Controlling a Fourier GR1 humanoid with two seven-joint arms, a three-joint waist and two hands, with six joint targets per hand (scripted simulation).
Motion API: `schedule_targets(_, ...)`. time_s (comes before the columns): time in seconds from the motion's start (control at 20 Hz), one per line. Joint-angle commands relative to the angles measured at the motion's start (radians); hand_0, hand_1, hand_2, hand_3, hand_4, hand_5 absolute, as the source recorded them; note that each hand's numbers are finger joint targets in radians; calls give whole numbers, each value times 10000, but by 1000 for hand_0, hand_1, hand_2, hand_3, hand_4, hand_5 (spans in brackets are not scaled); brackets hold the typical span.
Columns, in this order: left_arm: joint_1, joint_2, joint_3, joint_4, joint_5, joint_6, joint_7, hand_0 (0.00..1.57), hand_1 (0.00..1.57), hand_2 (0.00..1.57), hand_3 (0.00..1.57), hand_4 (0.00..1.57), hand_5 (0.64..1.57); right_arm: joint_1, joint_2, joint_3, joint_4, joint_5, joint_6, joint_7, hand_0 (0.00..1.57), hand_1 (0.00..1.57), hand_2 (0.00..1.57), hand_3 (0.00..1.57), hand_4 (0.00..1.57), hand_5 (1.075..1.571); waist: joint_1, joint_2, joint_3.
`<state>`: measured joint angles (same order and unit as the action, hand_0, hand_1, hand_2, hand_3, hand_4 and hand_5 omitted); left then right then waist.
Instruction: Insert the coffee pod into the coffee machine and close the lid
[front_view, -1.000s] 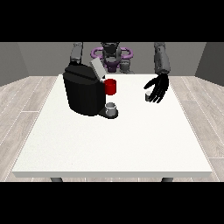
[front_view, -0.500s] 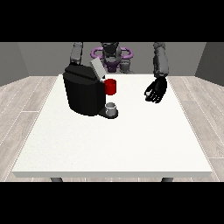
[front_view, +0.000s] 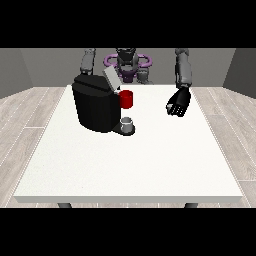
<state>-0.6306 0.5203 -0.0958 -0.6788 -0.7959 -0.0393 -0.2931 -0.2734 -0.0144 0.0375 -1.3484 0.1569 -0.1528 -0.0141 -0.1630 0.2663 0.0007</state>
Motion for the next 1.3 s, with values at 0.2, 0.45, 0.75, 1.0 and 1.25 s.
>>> schedule_targets(0.2,-470,-274,340,547,-91,90,-851,1277,1277,1311,1244,496,1571,-17,131,224,373,572,-1053,352,0,0,0,0,0,1571,238,-294,-12)
schedule_targets(0.45,-626,-685,742,215,668,-992,-726,1449,1449,1434,1357,517,1571,766,-421,-277,1073,287,-138,-567,0,0,0,0,0,1571,203,-1092,-5)
schedule_targets(0.75,-1377,-836,632,73,552,-2294,-117,1371,1371,1379,1325,504,1571,390,-272,-88,1267,604,-357,54,0,0,0,0,0,1571,232,-1704,-5)
schedule_targets(1.0,-2241,-1105,465,-469,491,-3188,610,1331,1331,1351,1323,592,1571,272,-228,-200,1634,413,-160,177,0,0,0,0,0,1571,267,-2268,-3)
schedule_targets(1.25,-2751,-2003,477,-801,467,-3346,1706,1331,1331,1351,1323,592,1571,-11,-301,-417,1718,146,56,39,0,0,0,0,0,1571,200,-2323,-3)
